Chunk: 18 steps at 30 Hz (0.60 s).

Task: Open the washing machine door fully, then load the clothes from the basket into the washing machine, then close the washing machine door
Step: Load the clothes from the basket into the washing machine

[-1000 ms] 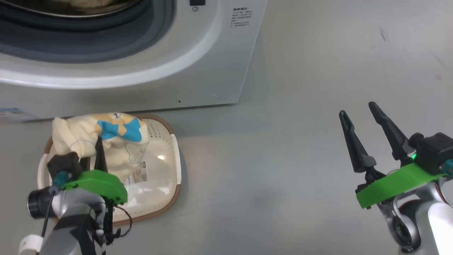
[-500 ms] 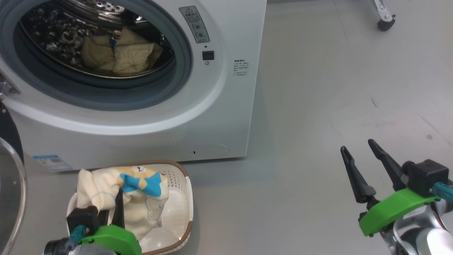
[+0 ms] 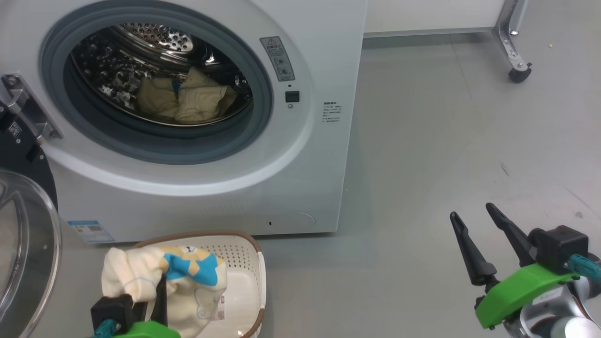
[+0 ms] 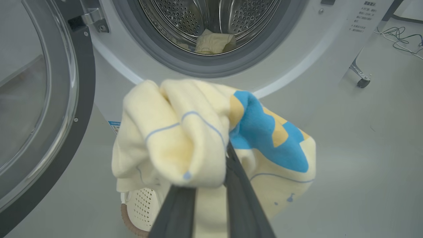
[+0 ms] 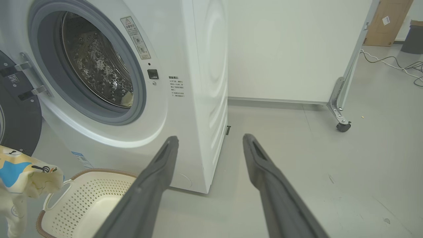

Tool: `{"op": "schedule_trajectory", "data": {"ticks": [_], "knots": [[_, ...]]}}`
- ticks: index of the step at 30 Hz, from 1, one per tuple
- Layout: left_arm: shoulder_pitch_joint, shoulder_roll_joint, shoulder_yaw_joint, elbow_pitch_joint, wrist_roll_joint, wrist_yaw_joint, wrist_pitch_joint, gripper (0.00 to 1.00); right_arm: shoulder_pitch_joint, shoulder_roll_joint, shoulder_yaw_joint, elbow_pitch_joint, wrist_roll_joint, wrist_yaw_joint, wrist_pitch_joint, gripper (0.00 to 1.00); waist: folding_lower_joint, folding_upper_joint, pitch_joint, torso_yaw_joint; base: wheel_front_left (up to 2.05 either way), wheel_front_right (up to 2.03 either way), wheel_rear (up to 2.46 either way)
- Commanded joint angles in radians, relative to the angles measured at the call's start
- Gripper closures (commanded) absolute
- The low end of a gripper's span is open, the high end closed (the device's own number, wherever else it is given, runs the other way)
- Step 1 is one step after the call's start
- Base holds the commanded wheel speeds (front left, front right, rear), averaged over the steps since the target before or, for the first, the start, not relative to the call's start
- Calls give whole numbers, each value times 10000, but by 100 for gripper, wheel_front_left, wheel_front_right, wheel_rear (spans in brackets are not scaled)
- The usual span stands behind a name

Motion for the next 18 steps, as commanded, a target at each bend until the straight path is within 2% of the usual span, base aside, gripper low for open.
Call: {"op": "schedule_trajectory", "data": {"ticks": [1,18], "knots": [[-388,248,377,-404,27,72,-8,100,-198,-104,159,-396,9,0,36,0,1,-1,13,-7,0,0,0],[-713,288,373,-644,69,332,4,100,-240,-29,219,-297,56,0,-62,0,1,-1,253,-101,0,0,0]]}}
